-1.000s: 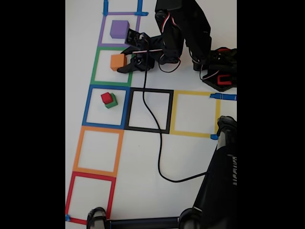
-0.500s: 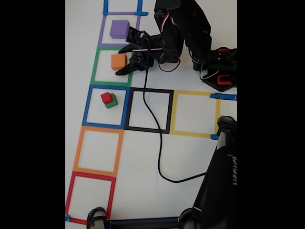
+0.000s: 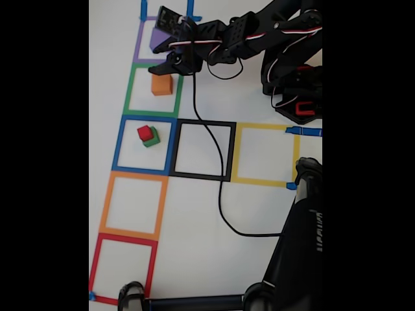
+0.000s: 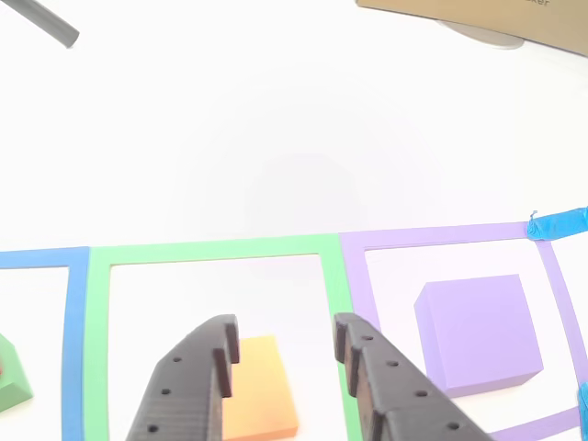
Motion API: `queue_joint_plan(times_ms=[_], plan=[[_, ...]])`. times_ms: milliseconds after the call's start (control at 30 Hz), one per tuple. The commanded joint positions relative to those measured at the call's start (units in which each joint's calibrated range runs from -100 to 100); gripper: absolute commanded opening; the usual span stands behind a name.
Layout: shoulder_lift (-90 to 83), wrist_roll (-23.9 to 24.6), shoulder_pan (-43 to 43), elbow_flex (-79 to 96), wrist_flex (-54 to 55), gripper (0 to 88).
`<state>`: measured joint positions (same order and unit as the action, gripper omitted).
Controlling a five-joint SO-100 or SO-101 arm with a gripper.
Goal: Tower of hanoi
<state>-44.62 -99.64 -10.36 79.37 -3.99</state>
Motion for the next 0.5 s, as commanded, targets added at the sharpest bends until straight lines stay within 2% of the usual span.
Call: queue_joint_plan(times_ms=[0,267,467], plan=[[-12.6,-0.4,3.9,-15.3,-34.8,1.8],[-11.7,-0.4,10.5,-50.3,-72.0,1.1],[-6.9,-0.4,14.8,-70.5,-86.9,1.1]])
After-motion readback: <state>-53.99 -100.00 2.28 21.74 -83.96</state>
